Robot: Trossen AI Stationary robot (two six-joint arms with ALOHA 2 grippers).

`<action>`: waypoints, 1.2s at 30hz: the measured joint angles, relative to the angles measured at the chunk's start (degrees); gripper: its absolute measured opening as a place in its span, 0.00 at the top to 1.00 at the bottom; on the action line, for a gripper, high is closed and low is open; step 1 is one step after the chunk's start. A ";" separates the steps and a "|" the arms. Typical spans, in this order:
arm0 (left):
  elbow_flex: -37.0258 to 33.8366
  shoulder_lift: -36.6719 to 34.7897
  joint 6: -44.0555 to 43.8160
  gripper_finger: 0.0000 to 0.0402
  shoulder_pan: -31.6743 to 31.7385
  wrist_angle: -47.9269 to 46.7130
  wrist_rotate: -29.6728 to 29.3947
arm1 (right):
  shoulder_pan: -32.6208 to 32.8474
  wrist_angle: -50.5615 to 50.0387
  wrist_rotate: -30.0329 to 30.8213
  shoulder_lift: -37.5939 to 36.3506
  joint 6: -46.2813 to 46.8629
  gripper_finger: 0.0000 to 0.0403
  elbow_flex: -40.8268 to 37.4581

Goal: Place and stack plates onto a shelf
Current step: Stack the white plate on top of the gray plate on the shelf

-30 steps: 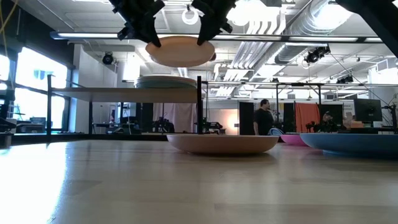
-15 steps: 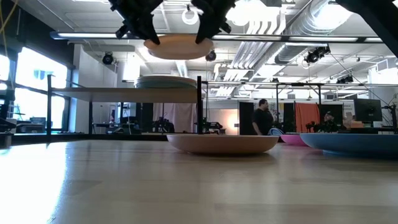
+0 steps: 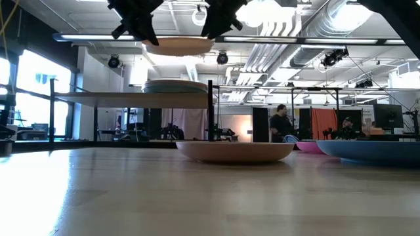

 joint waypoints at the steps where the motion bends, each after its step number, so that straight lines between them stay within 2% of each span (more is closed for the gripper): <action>1: 0.01 0.00 -0.06 1.00 0.78 -0.12 -0.03 | -0.27 0.00 0.12 -0.32 -0.01 0.66 0.00; 6: -0.01 0.06 -1.12 1.00 4.52 -1.93 -0.20 | -1.90 0.75 1.58 -1.97 0.12 0.66 0.00; 16: 0.00 2.15 -6.20 1.00 11.19 -3.14 4.73 | -2.41 1.02 2.48 -3.29 0.21 0.66 0.04; 36: -0.01 11.77 -6.51 0.99 12.34 -2.40 7.08 | -2.37 0.49 2.38 -3.25 0.07 0.66 0.04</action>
